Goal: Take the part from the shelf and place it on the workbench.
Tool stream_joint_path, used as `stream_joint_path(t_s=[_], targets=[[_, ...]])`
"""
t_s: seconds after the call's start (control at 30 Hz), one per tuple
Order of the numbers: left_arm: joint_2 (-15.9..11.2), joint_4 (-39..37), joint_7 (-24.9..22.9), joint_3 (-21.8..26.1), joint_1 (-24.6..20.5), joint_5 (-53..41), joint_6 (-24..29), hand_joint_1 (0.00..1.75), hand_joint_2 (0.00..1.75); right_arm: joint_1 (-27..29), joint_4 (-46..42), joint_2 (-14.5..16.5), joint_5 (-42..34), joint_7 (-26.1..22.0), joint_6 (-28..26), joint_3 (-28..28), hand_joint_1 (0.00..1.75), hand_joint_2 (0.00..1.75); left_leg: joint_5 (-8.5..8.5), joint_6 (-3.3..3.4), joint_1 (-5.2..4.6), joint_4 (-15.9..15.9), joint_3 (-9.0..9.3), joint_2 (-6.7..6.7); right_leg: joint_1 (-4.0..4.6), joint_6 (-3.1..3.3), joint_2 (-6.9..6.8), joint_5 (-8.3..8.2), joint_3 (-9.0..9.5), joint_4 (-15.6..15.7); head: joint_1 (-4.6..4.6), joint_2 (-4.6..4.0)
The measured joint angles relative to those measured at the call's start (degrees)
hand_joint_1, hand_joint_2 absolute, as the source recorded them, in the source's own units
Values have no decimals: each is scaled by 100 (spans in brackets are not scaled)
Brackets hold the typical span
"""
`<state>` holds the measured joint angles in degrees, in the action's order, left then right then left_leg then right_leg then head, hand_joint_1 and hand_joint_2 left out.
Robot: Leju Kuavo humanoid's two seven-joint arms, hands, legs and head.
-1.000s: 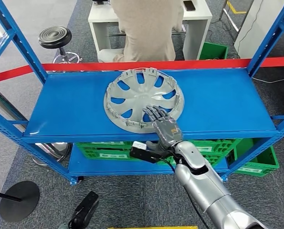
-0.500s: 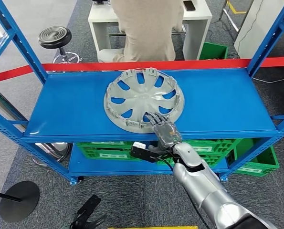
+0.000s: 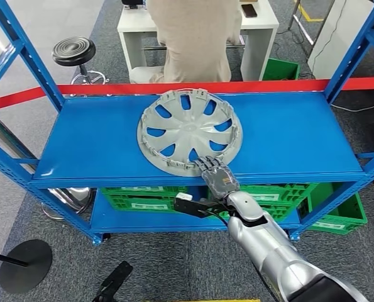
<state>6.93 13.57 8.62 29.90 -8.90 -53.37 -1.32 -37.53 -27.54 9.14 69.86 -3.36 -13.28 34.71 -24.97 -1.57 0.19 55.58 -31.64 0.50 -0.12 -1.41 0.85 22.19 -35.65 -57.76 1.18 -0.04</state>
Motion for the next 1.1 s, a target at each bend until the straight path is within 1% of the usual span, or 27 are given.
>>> stream_joint_path(t_s=[0.03, 0.23, 0.37, 0.8, 1.0, 1.1], targets=[[6, 0, 1, 0, 0, 0, -7, 0, 175, -22, 42, 5, 10, 3, 25, 1, 44, 175, 0, 0, 0, 0, 6, 0, 0, 0, 0, 0, 6, 1, 0, 0], [30, 0, 2, 0, 0, 0, -31, 0, 175, -110, 189, 23, 48, 14, 86, 2, 44, 175, 1, 1, -1, 0, 39, 0, 0, 0, 0, -1, 43, 5, -1, 0], [32, 0, 3, 0, 0, 0, -34, 0, 0, -147, 218, 28, 47, 25, 86, 1, 175, 175, 1, 1, -2, 0, 48, 0, 0, -1, 0, -2, 52, 6, -1, 0], [30, 0, 67, 4, 4, -2, -38, 0, 0, -254, 234, 34, 93, -36, 34, -84, 175, 175, -4, 7, -2, 0, 59, 1, 0, -9, -2, 6, 66, 10, -2, 0], [29, 0, 121, 20, 27, 26, -28, 0, 0, -147, 200, 34, 73, -148, -238, -169, 175, 175, -6, 10, -2, 0, 58, 0, 0, -12, -3, 8, 67, 14, 8, 0], [28, 0, 161, 44, 50, 53, 1, 0, 0, -38, 41, 30, 52, -214, -380, -250, 175, 175, -8, 13, -2, 0, 56, 1, 0, -12, -3, 8, 66, 15, 8, 0]])
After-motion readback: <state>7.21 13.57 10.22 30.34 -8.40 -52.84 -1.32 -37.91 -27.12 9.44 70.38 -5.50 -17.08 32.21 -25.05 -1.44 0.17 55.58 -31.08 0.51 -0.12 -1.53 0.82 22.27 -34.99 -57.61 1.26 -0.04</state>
